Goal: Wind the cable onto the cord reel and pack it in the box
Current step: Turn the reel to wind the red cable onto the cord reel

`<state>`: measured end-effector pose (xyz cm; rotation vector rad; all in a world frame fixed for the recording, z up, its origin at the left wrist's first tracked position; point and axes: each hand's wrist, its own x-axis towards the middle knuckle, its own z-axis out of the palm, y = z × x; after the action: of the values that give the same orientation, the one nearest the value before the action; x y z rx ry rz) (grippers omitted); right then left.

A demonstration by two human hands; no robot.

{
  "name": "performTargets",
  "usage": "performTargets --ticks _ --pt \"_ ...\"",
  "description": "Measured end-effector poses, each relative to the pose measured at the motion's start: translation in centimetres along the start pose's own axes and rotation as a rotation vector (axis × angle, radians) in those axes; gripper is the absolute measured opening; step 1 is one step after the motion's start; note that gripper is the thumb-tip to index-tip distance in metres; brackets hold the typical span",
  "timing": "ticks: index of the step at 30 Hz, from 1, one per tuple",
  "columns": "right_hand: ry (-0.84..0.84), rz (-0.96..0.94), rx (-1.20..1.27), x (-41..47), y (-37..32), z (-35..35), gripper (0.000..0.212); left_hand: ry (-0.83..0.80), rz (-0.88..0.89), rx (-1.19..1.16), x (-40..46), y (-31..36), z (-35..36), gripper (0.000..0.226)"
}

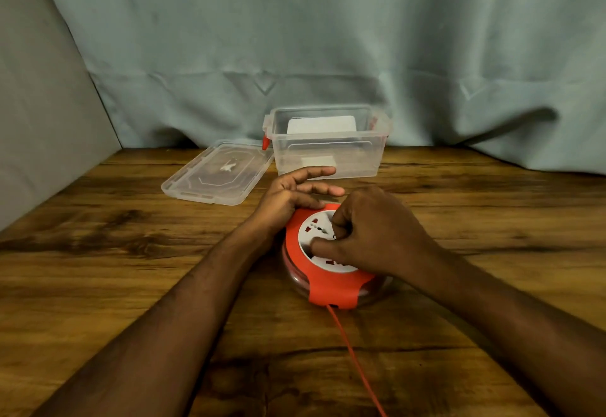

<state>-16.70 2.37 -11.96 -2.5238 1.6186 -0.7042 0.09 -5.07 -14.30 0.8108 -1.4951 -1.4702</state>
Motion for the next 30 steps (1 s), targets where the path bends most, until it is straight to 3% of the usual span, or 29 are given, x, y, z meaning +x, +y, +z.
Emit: performTargets --ticks 2,6,10,13,16,20,30 --pt "-0.013 -0.023 -0.007 0.0 0.2 -0.3 0.051 -0.012 0.000 -0.016 -0.1 0.0 0.0 0.060" --pt "0.012 -0.156 0.061 -0.1 1.3 -2.7 0.016 -0.032 0.005 -0.024 -0.1 0.0 0.0 0.061" --pt "-0.237 -0.210 0.135 0.3 2.9 -3.9 0.042 -0.042 0.014 -0.024 0.0 -0.2 -0.2 0.061" --pt "-0.313 -0.178 0.171 0.6 4.0 -3.7 0.069 -0.041 0.022 -0.006 0.0 -0.2 -0.2 0.059" --pt "-0.351 -0.168 0.140 0.6 4.4 -3.7 0.081 -0.031 0.027 0.017 0.0 -0.2 -0.1 0.058" --pt "-0.345 -0.088 0.237 0.5 3.9 -3.8 0.079 -0.017 0.025 0.011 0.2 -0.3 -0.2 0.061" --pt "-0.189 -0.116 0.041 0.1 2.4 -2.5 0.053 0.011 0.024 -0.002 0.2 -0.2 -0.4 0.062"
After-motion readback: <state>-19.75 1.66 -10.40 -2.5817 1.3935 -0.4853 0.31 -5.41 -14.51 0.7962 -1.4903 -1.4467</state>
